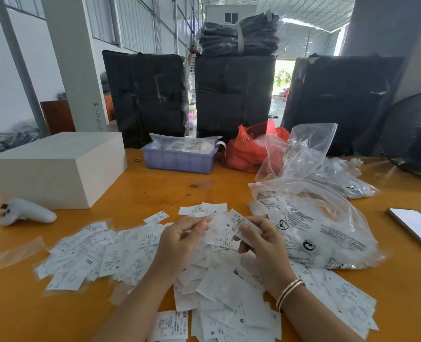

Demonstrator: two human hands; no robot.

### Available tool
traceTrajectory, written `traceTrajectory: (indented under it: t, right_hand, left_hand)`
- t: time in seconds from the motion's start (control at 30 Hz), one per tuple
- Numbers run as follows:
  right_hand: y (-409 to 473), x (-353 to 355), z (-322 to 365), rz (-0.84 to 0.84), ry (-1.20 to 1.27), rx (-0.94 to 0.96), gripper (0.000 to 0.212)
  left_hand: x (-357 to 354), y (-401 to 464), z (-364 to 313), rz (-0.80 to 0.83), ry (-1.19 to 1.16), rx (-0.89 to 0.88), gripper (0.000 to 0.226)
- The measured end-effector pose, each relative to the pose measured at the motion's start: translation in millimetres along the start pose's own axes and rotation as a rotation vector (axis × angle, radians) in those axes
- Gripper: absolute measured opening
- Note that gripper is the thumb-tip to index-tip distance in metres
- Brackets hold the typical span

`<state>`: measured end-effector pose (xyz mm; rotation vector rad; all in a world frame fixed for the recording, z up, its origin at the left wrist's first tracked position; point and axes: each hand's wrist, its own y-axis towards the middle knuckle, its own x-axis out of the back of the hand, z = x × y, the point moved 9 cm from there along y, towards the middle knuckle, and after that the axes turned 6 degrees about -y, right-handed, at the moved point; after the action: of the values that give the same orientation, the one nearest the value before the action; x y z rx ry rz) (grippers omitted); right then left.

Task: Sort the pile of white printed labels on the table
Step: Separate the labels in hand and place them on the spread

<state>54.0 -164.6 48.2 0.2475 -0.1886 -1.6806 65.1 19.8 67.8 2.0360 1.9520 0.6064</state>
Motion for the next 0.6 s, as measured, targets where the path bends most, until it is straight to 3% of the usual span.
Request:
traceTrajectory:
  t: [0.17, 0.33, 0.4, 0.5, 0.6]
  right_hand:
    - [-5.0, -9.2, 5.6, 0.02, -0.278, 0.12, 0.035]
    - [-4.9, -25.6, 5.0, 0.101, -0.536, 0.155, 0.013]
    - [-3.4, -24.0, 3.0, 0.088, -0.513, 0.121, 0.009]
    - [-1.2, -11.3, 1.3, 0.016, -0.271, 0.035, 0.013]
    - [-1.1, -3.0, 5.0, -0.009, -0.136, 0.022, 0.012]
  left_hand:
    - [-7.4, -2.0, -3.0, 0.048, 0.203, -0.134, 0.03]
    - [-14.0, -3.8, 0.0, 0.08, 0.289, -0.116, 0.045]
    - [-12.6, -2.2, 4.4, 0.072, 0.199, -0.037, 0.048]
    - [-9.5, -0.2, 20.4, 0.077, -0.034, 0.186, 0.046]
    - [-6.7, -0.7, 26.0, 0.056, -0.114, 0.275, 0.015]
